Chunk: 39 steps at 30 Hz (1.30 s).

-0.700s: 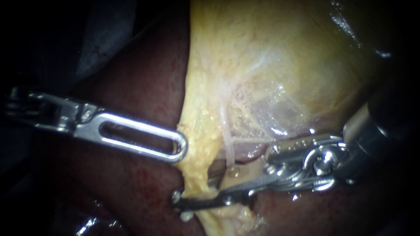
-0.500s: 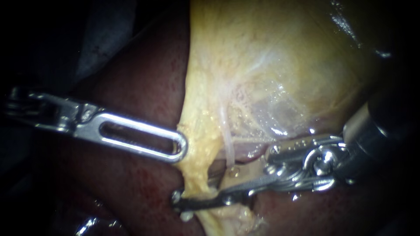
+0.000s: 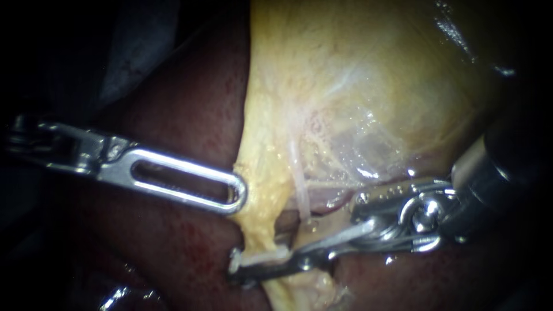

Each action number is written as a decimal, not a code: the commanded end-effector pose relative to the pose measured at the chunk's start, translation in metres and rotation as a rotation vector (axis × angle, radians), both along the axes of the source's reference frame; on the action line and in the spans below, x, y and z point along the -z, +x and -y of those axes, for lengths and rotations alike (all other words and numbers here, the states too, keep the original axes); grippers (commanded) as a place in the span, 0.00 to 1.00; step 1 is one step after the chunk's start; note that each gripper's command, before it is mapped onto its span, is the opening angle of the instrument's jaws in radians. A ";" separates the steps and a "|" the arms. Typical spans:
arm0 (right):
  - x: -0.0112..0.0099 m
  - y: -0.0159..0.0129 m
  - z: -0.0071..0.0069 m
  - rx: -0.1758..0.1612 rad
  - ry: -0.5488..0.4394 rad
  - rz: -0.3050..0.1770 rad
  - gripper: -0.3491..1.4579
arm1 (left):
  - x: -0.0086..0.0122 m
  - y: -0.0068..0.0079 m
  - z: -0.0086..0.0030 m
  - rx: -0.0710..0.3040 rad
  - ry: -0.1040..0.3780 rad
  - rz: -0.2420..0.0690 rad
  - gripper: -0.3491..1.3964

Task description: Going back second clip left tube

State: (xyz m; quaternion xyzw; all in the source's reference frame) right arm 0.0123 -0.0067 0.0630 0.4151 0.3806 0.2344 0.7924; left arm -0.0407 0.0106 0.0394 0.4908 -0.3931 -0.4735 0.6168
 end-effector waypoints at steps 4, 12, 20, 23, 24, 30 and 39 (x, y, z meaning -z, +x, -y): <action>-0.0001 0.0003 -0.0001 0.000 -0.029 -0.011 0.43 | 0.0000 0.0000 0.0000 0.000 0.000 0.000 0.00; -0.0003 0.0005 -0.0002 0.007 -0.054 -0.023 0.45 | 0.0000 0.0000 0.0000 0.000 0.000 0.000 0.00; 0.0004 -0.0006 -0.0008 -0.002 -0.055 -0.023 0.45 | 0.0000 0.0000 0.0000 0.000 0.000 0.000 0.00; 0.0012 -0.0018 -0.0015 -0.008 -0.059 -0.026 0.45 | -0.0001 0.0000 -0.0001 0.000 0.000 0.000 0.00; 0.0017 -0.0024 -0.0019 -0.015 -0.060 -0.025 0.45 | -0.0001 0.0000 -0.0001 0.000 0.000 0.000 0.00; 0.0045 -0.0063 -0.0042 -0.047 -0.077 -0.026 0.45 | -0.0008 0.0003 -0.0003 -0.001 -0.002 -0.001 0.00; 0.0079 -0.0134 -0.0088 -0.099 -0.123 -0.025 0.45 | -0.0009 0.0003 -0.0003 -0.001 -0.003 -0.001 0.00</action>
